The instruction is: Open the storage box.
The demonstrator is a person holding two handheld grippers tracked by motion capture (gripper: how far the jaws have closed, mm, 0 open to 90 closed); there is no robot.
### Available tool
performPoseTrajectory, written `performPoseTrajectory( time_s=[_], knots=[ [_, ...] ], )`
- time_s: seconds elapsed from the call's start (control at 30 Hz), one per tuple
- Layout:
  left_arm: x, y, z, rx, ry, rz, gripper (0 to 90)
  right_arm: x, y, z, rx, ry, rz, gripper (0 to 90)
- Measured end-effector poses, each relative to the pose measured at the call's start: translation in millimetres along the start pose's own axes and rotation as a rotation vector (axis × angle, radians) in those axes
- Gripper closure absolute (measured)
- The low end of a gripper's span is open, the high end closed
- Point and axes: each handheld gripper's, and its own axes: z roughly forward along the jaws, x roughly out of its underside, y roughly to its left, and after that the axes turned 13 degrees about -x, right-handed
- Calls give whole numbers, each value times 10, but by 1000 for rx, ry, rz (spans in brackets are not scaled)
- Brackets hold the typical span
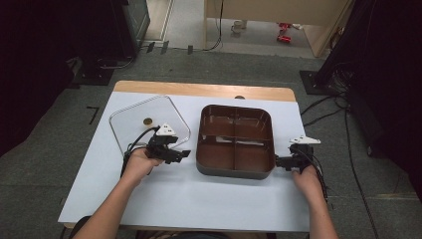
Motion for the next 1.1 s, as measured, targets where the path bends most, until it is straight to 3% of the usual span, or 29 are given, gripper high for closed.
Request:
performPoseTrajectory(
  time_s=[0.43, 0.63, 1.1],
  knots=[
    [64, -86, 182, 24, 87, 57, 235, 0, 0, 0, 0, 0, 0, 0],
    [101, -107, 200, 21, 59, 73, 223, 0, 0, 0, 0, 0, 0, 0],
    [127, -118, 203, 23, 43, 91, 196, 0, 0, 0, 0, 0, 0, 0]
  ],
)
